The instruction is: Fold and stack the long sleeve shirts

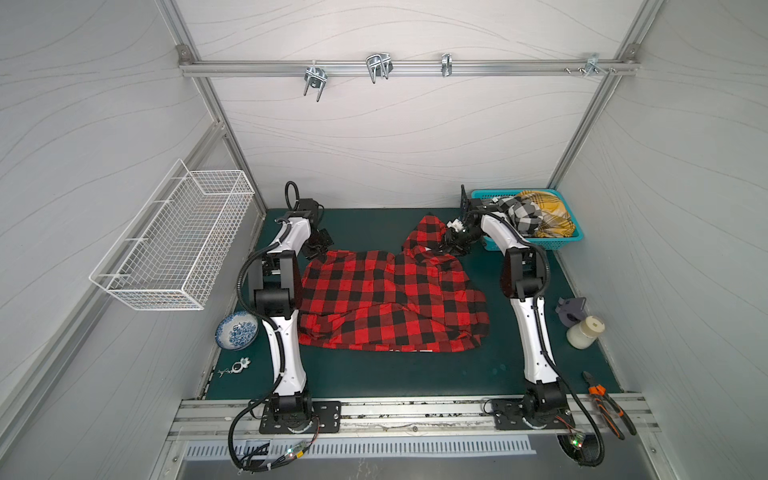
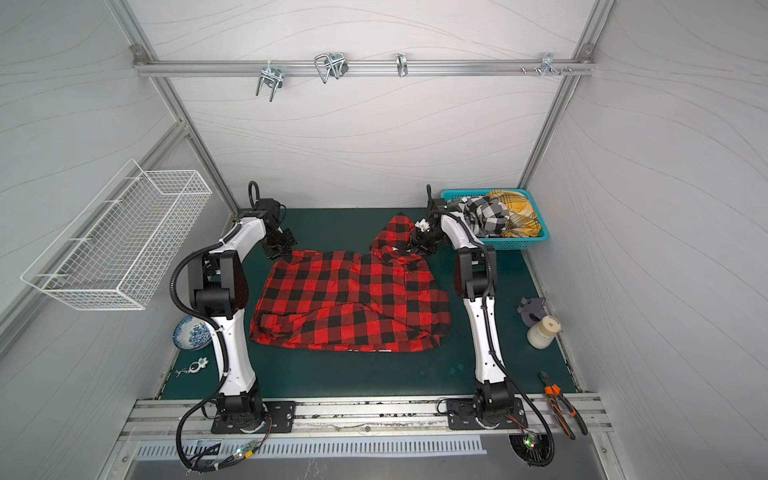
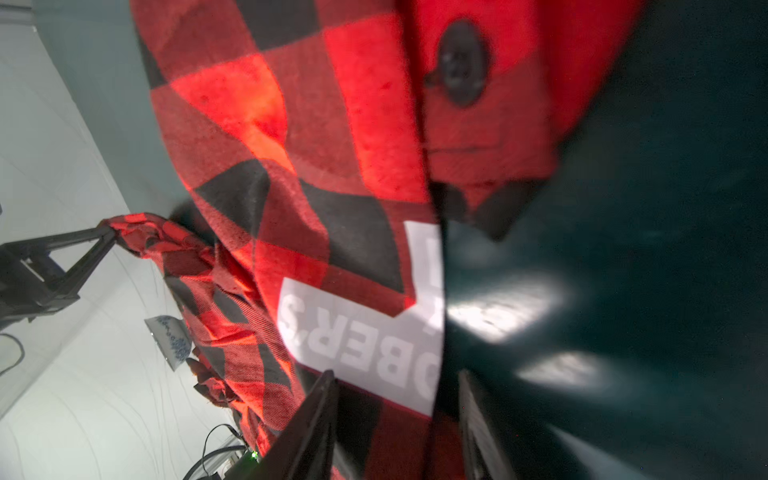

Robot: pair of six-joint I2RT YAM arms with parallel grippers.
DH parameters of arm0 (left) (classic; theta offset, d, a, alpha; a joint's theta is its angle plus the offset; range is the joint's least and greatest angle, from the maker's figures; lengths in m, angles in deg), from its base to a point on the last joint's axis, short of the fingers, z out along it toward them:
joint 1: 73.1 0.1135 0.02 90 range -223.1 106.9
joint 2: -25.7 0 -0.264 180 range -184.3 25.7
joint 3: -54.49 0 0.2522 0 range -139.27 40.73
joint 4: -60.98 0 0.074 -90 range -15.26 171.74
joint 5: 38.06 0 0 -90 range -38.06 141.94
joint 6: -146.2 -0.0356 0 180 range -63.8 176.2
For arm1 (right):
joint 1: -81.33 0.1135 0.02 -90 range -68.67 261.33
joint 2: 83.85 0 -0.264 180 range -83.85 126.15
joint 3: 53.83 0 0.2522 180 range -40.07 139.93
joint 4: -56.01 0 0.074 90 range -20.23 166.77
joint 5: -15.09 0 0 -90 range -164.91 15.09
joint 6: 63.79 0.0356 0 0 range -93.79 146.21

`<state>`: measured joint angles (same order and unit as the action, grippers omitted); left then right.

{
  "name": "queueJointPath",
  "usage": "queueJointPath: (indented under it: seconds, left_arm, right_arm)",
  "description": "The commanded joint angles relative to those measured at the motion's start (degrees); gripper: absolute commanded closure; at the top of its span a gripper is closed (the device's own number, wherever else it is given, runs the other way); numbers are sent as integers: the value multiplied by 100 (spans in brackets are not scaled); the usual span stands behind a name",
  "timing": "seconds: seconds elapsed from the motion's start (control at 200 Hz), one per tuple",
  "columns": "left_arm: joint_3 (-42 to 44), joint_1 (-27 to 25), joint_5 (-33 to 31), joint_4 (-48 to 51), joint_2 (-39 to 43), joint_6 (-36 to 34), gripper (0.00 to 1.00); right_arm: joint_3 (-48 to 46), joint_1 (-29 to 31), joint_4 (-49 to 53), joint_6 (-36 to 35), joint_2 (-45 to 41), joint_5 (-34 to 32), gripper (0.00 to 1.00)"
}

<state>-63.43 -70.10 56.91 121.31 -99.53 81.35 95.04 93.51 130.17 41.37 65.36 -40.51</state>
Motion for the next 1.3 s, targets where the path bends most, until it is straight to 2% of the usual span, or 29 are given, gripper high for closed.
queueJointPath:
  seconds: [0.0,0.12,0.26,0.585,0.615,0.66,0.7,0.73,0.8,0.945,1.075,1.296]
  left_arm:
    - [-289,25,-84,72,-141,-115,100]
    - [-273,24,-93,75,-160,-109,100]
    - [-254,24,-101,46,-160,-82,100]
    - [-279,51,70,-26,-99,54,100]
    - [-289,51,74,-8,-130,39,100]
    - [-289,51,77,19,-168,14,100]
    - [-289,51,74,38,-209,-7,100]
    - [-283,51,73,73,-235,-18,100]
    - [-242,51,60,58,-235,-59,100]
    - [-236,51,30,37,-248,-98,100]
    - [-263,51,19,35,-259,-98,100]
    - [-280,51,7,37,-251,-124,100]
  right_arm:
    - [297,27,-2,64,109,390,64]
    - [321,-1,-133,147,-56,498,84]
    - [161,2,-277,140,-307,460,100]
    - [-411,-43,-419,128,-711,210,100]
    - [-381,-41,-367,120,-673,144,93]
    - [-339,-45,-285,90,-624,50,77]
    - [-283,-50,-190,32,-582,-137,52]
    - [-241,-66,-132,-1,-557,-316,45]
    - [-180,-153,-116,-12,-499,-371,42]
    - [235,-182,140,-62,-142,-195,42]
    - [374,-97,134,-72,25,184,44]
    - [403,3,218,67,215,75,47]
